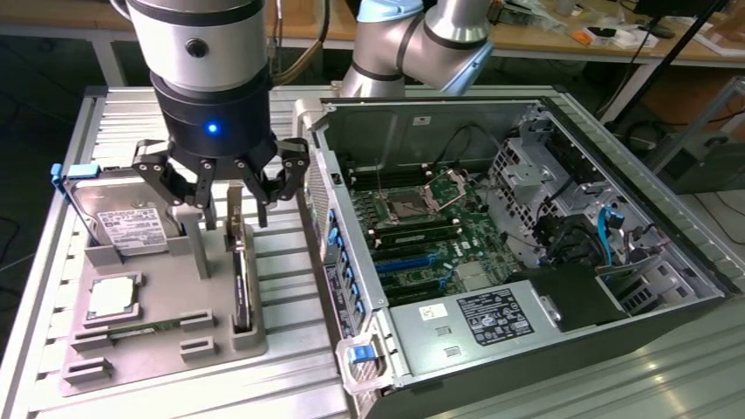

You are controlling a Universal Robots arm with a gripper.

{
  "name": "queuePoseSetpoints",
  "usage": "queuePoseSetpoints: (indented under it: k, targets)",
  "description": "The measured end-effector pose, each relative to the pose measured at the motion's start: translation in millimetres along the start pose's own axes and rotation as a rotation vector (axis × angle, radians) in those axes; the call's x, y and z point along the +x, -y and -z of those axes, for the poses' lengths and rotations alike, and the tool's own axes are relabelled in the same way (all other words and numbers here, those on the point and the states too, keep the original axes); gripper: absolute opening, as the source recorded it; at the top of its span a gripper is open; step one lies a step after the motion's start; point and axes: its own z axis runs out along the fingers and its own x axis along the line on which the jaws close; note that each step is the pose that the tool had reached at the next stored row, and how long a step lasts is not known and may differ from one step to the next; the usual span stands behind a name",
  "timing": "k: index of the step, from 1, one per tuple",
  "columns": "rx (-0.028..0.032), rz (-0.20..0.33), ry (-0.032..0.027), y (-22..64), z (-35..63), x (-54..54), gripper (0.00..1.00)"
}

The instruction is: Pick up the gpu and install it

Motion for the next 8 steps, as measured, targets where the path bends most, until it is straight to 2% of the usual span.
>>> queuePoseSetpoints:
  k: [8]
  targets:
    - [-0.0001,0.000,0.0001,1.4,-10.1,0.2,0.54]
